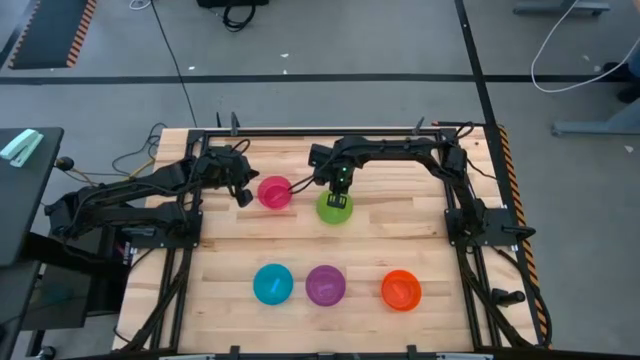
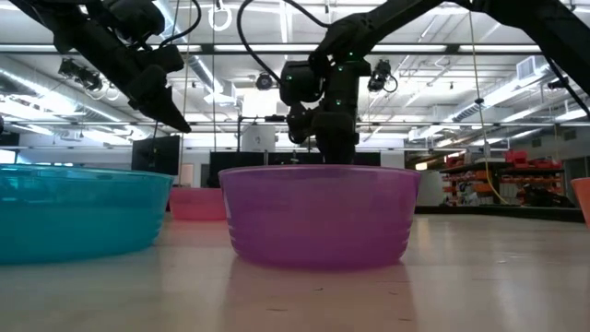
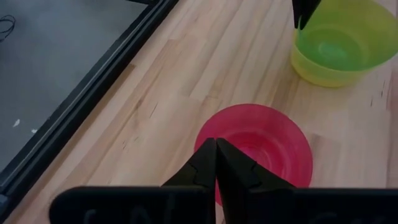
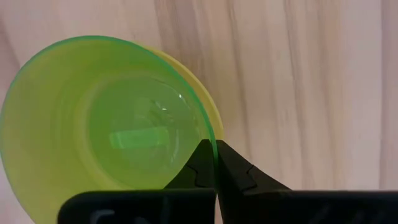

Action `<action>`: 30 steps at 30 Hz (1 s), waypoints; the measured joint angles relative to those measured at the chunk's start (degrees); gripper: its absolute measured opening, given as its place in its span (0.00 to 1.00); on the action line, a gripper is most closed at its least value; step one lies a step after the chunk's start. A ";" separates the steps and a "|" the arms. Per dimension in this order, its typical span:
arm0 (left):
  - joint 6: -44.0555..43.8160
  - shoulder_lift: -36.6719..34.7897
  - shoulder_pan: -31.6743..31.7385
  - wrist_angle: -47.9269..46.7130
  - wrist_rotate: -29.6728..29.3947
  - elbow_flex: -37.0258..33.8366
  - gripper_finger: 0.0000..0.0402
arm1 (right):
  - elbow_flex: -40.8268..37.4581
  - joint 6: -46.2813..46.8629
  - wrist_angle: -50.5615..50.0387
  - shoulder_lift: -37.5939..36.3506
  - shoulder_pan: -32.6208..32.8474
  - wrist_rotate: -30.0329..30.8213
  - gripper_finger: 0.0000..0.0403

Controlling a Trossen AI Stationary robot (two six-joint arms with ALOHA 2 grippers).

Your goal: Nest bowls inside each other

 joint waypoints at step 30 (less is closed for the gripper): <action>-0.21 0.00 0.02 -0.44 0.02 0.00 0.05 | -3.15 -1.57 3.28 -0.09 0.09 -5.40 0.05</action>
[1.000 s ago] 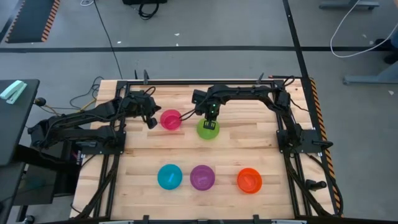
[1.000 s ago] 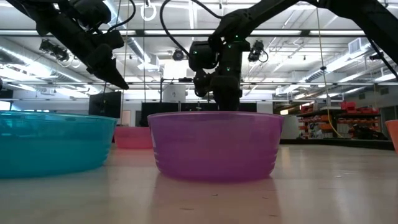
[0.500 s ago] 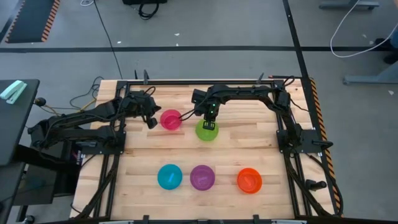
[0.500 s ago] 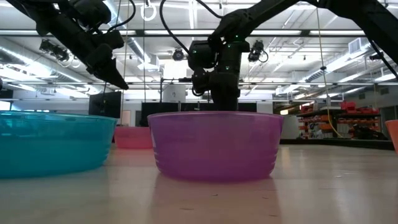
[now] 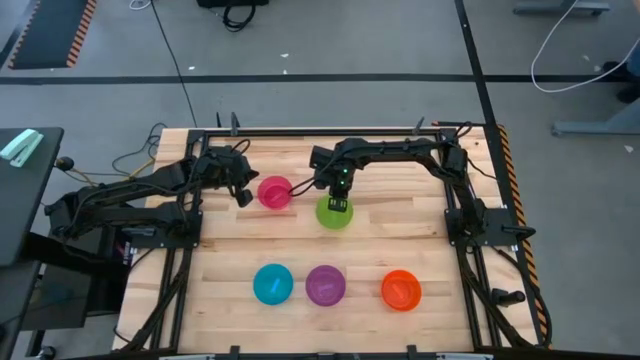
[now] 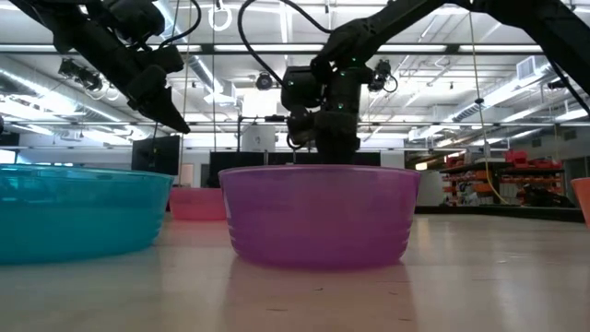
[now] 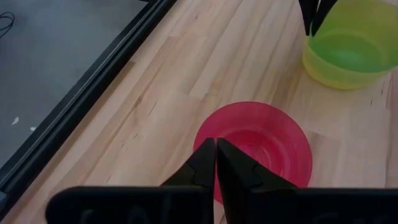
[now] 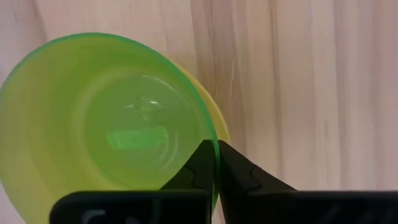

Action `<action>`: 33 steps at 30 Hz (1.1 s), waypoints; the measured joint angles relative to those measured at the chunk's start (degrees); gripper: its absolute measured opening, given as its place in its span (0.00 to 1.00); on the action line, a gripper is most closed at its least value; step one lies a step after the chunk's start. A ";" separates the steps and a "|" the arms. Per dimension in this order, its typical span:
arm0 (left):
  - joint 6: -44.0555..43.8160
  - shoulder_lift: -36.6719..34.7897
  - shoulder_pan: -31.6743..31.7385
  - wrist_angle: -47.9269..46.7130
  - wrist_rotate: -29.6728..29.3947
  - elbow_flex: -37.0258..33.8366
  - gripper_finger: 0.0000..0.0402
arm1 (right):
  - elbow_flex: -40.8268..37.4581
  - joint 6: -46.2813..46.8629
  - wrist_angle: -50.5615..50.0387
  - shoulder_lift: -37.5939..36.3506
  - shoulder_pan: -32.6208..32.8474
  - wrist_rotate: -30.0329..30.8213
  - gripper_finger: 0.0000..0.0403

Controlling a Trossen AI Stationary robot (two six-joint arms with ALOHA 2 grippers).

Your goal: Nest bowls inside each other

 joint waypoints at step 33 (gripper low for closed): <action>-0.16 15.20 -0.02 2.54 -0.01 0.02 0.07 | 0.40 1.64 -1.42 -7.52 0.02 2.21 0.20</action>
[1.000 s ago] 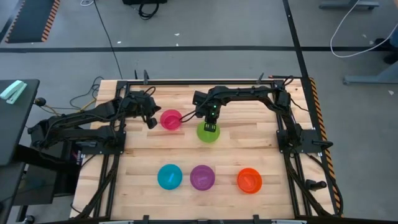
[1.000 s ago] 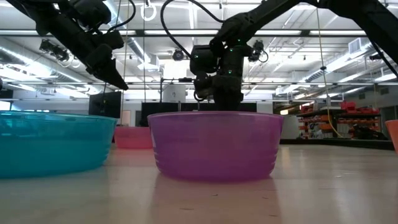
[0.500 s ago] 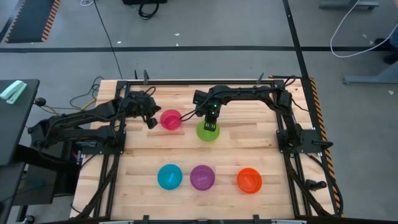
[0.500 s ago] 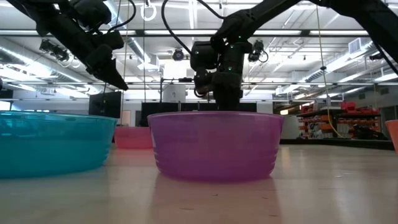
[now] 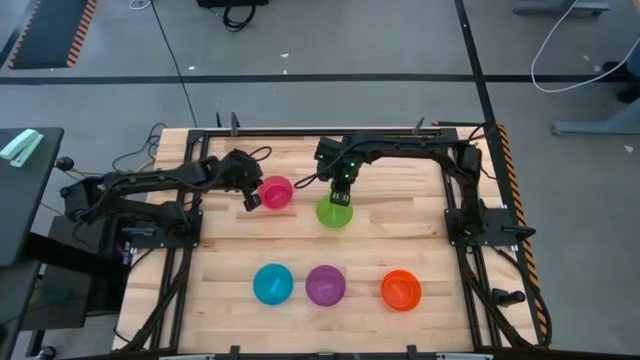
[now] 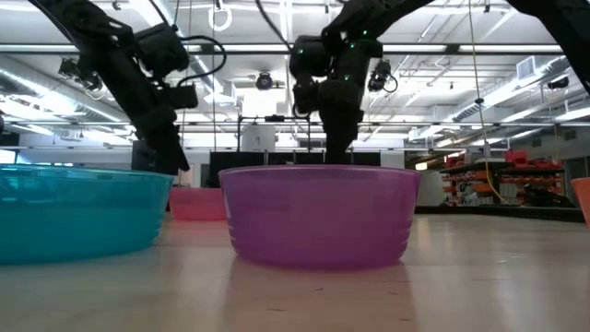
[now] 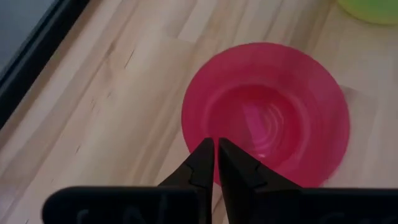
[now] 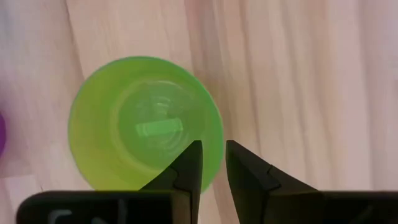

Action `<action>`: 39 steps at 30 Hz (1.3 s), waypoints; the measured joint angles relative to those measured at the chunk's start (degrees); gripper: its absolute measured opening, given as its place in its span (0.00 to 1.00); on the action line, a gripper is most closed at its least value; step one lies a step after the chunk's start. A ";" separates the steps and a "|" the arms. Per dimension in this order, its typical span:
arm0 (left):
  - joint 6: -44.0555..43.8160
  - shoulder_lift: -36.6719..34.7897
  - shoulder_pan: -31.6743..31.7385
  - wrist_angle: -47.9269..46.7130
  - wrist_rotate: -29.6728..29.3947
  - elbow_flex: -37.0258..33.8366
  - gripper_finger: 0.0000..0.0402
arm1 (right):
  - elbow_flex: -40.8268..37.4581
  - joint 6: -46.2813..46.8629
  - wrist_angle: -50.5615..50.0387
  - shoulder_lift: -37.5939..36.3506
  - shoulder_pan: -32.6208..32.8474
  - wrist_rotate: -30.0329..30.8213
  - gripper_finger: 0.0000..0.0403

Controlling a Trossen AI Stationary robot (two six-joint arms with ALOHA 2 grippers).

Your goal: Nest bowls inside each other

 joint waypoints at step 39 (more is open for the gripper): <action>-0.78 17.67 1.96 -17.08 -1.76 17.78 0.07 | -0.83 8.15 -9.70 -10.29 5.36 13.16 0.20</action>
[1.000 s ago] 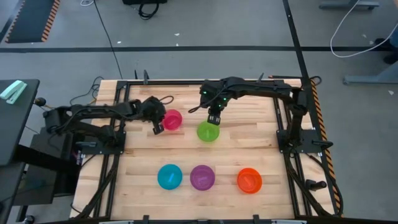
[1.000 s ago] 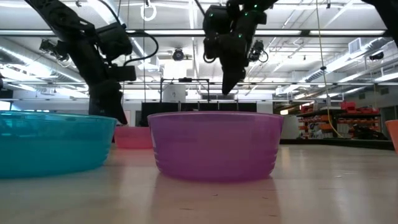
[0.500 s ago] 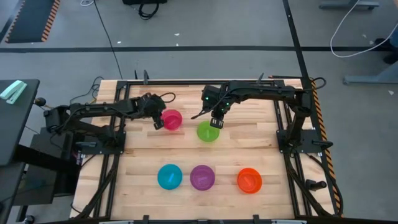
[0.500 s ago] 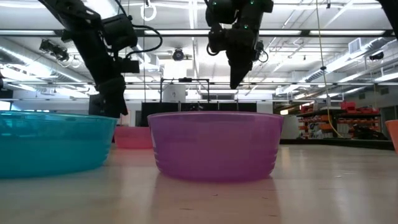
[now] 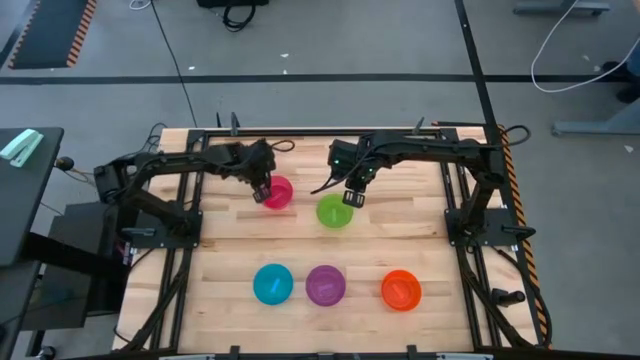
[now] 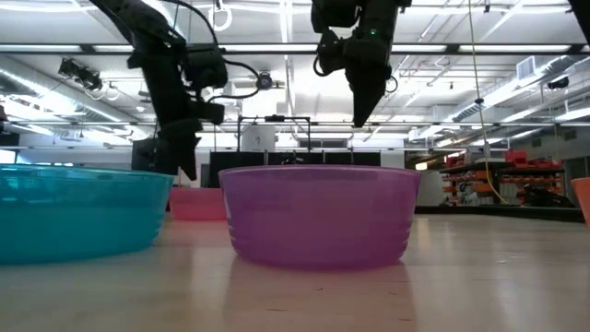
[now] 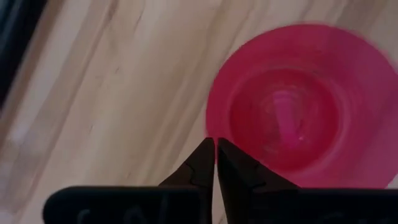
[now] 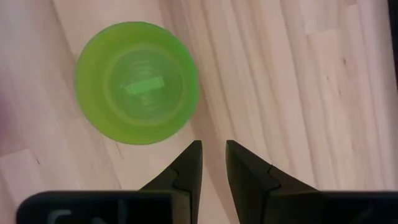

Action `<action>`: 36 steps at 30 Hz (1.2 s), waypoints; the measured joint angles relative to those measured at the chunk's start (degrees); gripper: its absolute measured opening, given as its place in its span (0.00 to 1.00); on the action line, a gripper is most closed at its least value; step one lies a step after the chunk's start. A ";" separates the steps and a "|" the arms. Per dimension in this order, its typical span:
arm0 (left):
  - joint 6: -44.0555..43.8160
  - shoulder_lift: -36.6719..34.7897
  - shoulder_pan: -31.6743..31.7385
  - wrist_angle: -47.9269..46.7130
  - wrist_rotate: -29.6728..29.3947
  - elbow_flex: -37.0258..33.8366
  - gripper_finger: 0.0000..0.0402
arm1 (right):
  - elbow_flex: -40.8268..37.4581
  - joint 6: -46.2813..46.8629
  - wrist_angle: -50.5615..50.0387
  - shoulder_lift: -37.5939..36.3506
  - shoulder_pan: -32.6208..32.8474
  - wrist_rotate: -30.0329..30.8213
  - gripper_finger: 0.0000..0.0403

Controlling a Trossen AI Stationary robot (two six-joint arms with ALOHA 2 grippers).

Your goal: Nest bowls inside each other

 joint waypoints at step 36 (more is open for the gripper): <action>0.87 9.63 2.14 -5.16 5.49 8.56 0.11 | 0.00 -1.26 -0.76 0.09 0.87 0.60 0.20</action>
